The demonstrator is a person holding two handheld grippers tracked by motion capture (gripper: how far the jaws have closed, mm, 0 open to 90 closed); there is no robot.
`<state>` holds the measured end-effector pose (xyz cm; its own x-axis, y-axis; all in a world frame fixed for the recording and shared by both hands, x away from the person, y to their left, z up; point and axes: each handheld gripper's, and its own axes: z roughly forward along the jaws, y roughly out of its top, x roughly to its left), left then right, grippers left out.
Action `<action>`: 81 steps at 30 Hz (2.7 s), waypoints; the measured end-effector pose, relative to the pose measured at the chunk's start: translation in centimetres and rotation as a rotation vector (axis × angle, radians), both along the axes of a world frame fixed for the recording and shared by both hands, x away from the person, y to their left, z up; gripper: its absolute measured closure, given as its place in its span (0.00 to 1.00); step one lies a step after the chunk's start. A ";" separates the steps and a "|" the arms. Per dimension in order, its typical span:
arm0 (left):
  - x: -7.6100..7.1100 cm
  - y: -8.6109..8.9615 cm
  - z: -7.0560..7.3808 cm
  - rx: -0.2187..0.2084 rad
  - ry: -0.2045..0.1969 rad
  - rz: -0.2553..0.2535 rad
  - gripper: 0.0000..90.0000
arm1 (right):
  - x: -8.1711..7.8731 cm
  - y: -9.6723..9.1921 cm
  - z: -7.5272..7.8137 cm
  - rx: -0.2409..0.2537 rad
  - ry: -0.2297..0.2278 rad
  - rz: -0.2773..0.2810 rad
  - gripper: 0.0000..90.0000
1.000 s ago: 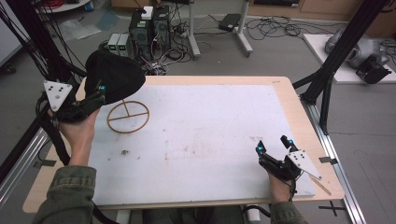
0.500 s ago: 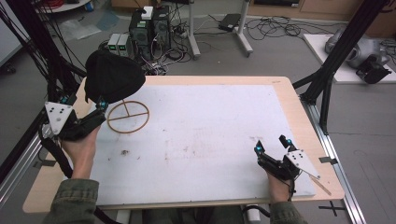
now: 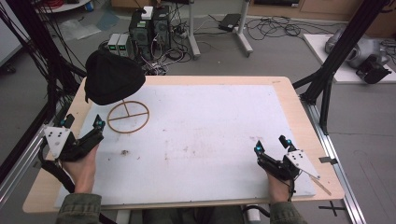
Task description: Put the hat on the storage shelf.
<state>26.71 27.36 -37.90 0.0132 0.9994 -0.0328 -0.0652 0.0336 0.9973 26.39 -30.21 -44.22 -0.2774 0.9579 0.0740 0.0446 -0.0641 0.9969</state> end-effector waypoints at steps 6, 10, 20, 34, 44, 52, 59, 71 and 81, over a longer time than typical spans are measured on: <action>-1.3 0.1 -2.1 0.010 -0.002 0.024 0.19 | 0.1 0.0 0.0 -0.008 -0.003 -0.004 0.12; -1.9 0.5 -3.3 -0.008 0.012 0.057 0.19 | 0.1 0.0 0.0 -0.008 -0.004 -0.003 0.12; -3.0 1.0 -4.8 -0.037 0.024 0.079 0.17 | 0.0 0.0 0.0 -0.006 -0.002 -0.004 0.12; -3.7 1.5 -6.0 -0.043 0.036 0.082 0.16 | 0.2 0.1 -0.1 -0.004 0.007 0.003 0.12; -3.5 1.6 -6.3 -0.050 0.066 0.092 0.17 | 0.3 0.1 -0.2 -0.005 0.011 0.010 0.12; -3.5 1.5 -6.3 -0.046 0.072 0.082 0.18 | 0.2 0.2 -0.1 -0.002 0.010 0.015 0.12; -3.5 1.7 -6.3 -0.053 0.073 0.088 0.18 | 0.3 0.1 -0.1 -0.002 0.013 0.019 0.12; -3.5 1.8 -6.4 -0.062 0.081 0.086 0.19 | 0.3 0.1 -0.2 -0.002 0.014 0.021 0.12; -3.4 1.9 -6.5 -0.070 0.087 0.077 0.19 | 0.3 0.1 -0.2 -0.003 0.015 0.022 0.12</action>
<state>23.35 29.27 -44.37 -0.0698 0.9925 -0.1003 0.0161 0.1016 0.9947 26.69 -30.11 -44.41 -0.2976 0.9517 0.0751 0.0605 -0.0597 0.9964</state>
